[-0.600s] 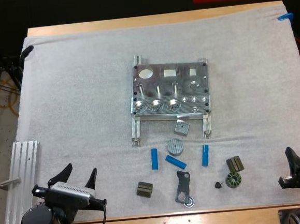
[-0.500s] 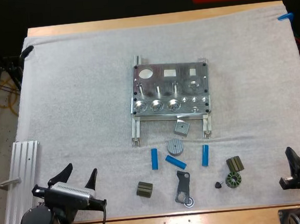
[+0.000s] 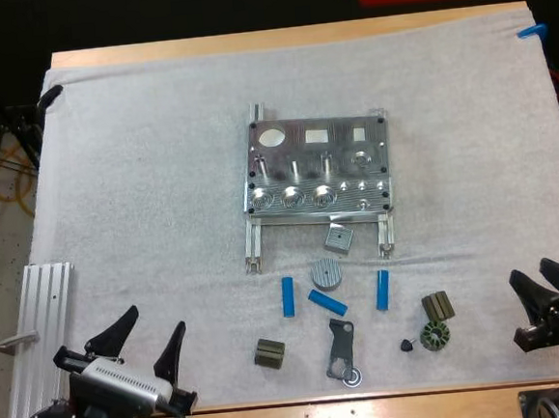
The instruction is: Load cells from right to left
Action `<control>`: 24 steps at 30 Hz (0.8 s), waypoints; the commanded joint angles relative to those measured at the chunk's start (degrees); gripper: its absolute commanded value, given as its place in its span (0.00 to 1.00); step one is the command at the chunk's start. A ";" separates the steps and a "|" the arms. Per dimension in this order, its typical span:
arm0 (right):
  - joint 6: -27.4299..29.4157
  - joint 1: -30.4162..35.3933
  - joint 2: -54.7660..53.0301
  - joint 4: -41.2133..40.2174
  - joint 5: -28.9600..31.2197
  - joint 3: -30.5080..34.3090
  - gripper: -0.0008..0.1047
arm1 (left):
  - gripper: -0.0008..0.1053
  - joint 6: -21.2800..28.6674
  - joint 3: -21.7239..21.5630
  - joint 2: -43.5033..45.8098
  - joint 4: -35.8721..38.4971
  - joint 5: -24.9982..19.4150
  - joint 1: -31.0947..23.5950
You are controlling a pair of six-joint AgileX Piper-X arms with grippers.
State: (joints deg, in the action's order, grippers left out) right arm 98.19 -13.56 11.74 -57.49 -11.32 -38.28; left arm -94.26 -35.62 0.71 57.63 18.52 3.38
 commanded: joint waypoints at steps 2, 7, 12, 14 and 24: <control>0.14 0.20 2.13 -0.35 -3.06 -1.88 0.43 | 0.56 -0.12 -2.21 -1.61 1.87 2.78 -0.02; 1.19 0.20 4.66 -0.76 -3.91 -3.87 0.43 | 0.56 4.05 -6.10 -7.80 5.04 4.08 -0.02; 1.97 0.20 6.42 -1.61 -8.93 -5.60 0.43 | 0.56 4.63 -9.03 -12.84 5.51 4.08 0.56; 1.94 0.20 7.23 -1.59 -11.56 -5.97 0.43 | 0.56 4.78 -9.72 -14.90 5.51 4.08 1.13; 2.21 0.20 8.79 -1.59 -16.03 -6.01 0.43 | 0.56 4.83 -10.02 -23.39 6.23 3.98 6.47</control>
State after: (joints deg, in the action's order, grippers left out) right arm 99.44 -13.56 20.53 -59.32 -26.27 -43.74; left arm -89.47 -45.28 -21.90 63.24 22.19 8.97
